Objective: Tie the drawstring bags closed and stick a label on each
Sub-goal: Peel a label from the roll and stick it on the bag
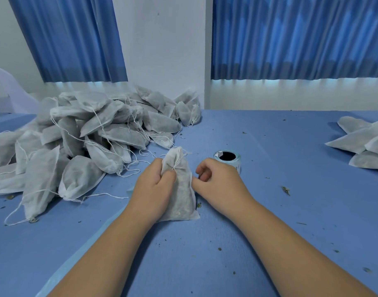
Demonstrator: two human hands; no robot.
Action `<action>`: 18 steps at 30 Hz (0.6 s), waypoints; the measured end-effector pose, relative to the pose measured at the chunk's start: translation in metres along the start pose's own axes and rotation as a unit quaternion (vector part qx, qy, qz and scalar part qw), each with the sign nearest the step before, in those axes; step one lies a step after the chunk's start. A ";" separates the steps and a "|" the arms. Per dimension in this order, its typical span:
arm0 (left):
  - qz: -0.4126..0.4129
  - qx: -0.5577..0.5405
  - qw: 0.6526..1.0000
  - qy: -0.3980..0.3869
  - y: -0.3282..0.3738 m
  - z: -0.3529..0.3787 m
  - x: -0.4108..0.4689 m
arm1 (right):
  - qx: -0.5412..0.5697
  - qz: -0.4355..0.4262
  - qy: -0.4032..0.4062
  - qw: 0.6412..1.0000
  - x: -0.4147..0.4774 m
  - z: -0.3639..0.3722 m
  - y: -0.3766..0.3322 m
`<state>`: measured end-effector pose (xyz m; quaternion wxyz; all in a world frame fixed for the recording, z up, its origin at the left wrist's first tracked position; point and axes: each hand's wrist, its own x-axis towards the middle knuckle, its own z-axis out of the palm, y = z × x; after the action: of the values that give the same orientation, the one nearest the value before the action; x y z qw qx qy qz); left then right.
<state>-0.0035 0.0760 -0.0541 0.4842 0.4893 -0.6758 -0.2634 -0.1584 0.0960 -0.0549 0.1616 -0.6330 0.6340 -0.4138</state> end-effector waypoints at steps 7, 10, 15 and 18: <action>-0.027 -0.007 1.000 0.007 0.002 -0.002 -0.001 | 0.040 0.015 0.001 0.999 0.000 -0.003 0.001; -0.049 -0.003 0.999 0.006 0.002 -0.002 0.000 | 0.043 0.024 0.004 0.999 0.000 -0.004 0.000; -0.092 0.013 0.996 0.006 0.003 -0.002 0.000 | 0.048 0.041 0.019 0.998 -0.005 -0.007 -0.002; -0.104 0.019 0.994 0.008 0.004 -0.002 0.000 | 0.035 0.065 0.029 0.997 -0.006 -0.008 -0.004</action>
<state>-0.0029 0.0776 -0.0503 0.4506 0.5682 -0.6220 -0.2954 -0.1602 0.1051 -0.0490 0.1921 -0.5725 0.6629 -0.4425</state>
